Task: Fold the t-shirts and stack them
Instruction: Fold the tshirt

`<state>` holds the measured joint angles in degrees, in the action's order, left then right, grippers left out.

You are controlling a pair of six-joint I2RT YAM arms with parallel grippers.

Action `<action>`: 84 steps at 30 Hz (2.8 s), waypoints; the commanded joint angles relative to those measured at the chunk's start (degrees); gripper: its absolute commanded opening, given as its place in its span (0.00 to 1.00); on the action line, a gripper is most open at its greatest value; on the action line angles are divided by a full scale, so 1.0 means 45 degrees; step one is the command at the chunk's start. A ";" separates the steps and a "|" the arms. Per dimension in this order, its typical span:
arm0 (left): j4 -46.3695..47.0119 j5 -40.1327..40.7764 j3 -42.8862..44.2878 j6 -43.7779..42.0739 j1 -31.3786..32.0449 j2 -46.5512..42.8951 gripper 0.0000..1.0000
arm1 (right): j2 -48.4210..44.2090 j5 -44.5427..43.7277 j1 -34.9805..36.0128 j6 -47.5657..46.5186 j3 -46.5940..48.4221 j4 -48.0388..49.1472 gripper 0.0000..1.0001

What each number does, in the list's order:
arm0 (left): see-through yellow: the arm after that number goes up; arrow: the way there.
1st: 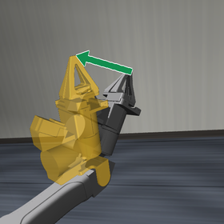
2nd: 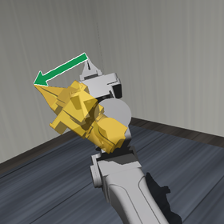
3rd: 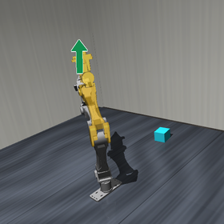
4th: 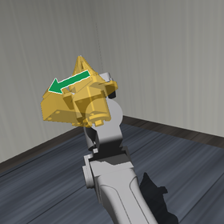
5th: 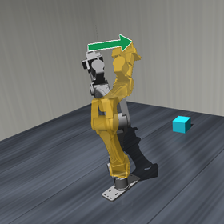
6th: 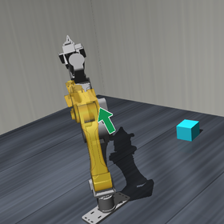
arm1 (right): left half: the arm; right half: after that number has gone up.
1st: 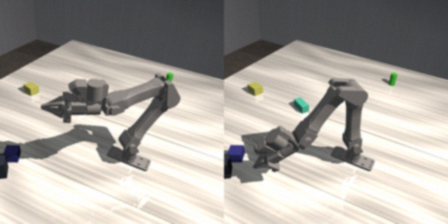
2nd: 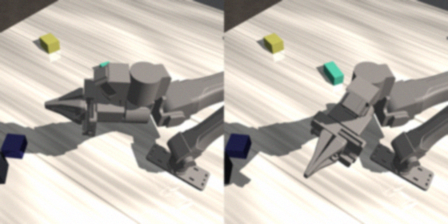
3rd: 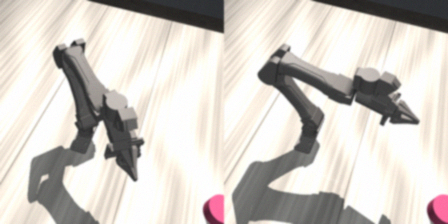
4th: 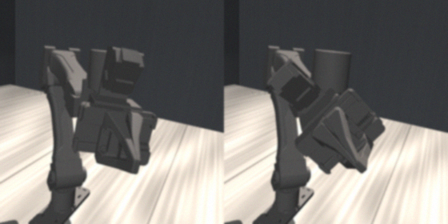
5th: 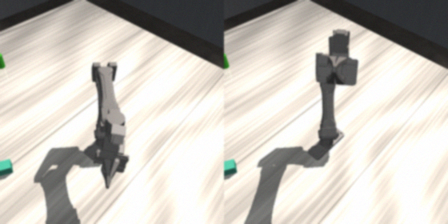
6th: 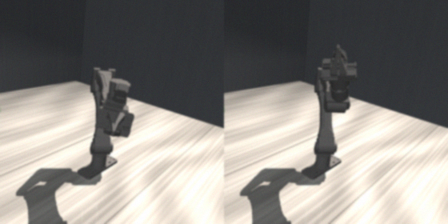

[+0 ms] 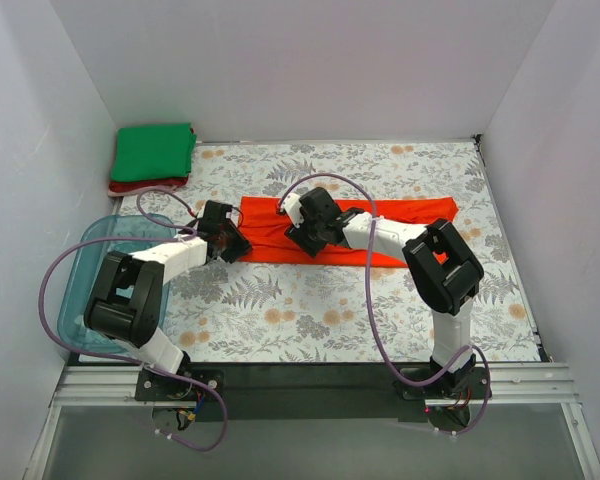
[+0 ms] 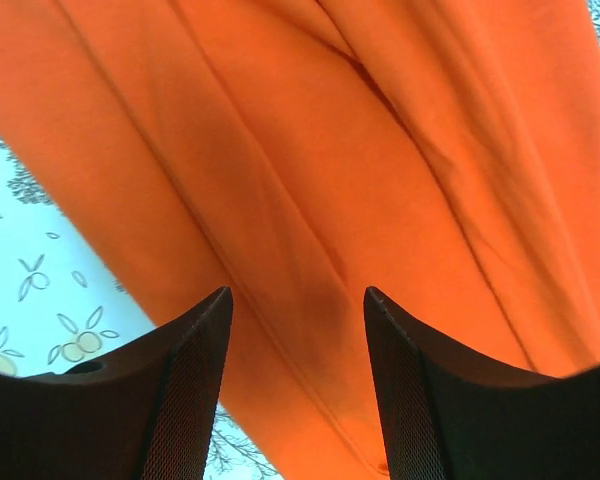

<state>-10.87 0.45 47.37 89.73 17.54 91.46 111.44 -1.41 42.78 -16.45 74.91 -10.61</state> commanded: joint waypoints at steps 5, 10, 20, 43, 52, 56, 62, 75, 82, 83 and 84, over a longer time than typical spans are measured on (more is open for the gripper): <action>0.0229 0.0721 0.0001 0.0254 0.0009 0.0144 0.25 | 0.0548 -0.1365 0.0102 -0.0641 0.0754 0.0053 0.62; 0.0131 0.0799 -0.0235 0.0352 0.0028 0.0105 0.25 | 0.0646 -0.1698 0.0102 -0.0817 0.0774 0.0073 0.62; -0.0318 0.0975 -0.0294 0.0352 0.0028 0.0085 0.25 | 0.0958 -0.3670 0.0024 -0.1500 0.1242 0.0736 0.61; -0.0728 0.1345 -0.0079 0.0254 0.0028 -0.0830 0.37 | 0.0080 0.1054 -0.0680 -0.0525 0.1673 0.0718 0.62; -0.0806 0.2204 -0.0255 0.0294 0.0028 -0.1575 0.38 | 0.1016 0.1485 -0.0016 -0.0642 0.2491 0.0737 0.63; -0.1079 0.2381 -0.0216 0.0274 0.0028 -0.1399 0.31 | 0.1310 0.1466 0.0199 -0.0875 0.2591 0.0679 0.63; -0.1509 0.2439 -0.0118 0.0274 0.0028 -0.0735 0.27 | 0.1836 0.1056 0.0316 -0.0974 0.2707 0.0678 0.64; -0.1743 0.2557 -0.0215 0.0333 0.0028 -0.0715 0.26 | 0.2872 -0.0643 0.0336 -0.0837 0.3684 0.1382 0.63; -0.1783 0.2596 -0.0274 0.0372 0.0028 -0.0754 0.26 | 0.3536 -0.1678 0.0219 -0.0740 0.4464 0.1518 0.63; -0.1802 0.2596 -0.0274 0.0352 0.0028 -0.0774 0.26 | 0.3750 -0.1756 0.0161 -0.0682 0.4775 0.1518 0.63; -0.1822 0.2615 -0.0235 0.0352 0.0028 -0.0793 0.26 | 0.3868 -0.1873 0.0083 -0.0507 0.4971 0.1518 0.63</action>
<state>-18.06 10.33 46.48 91.31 17.65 89.12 127.00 -6.59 43.88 -19.68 93.21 -5.91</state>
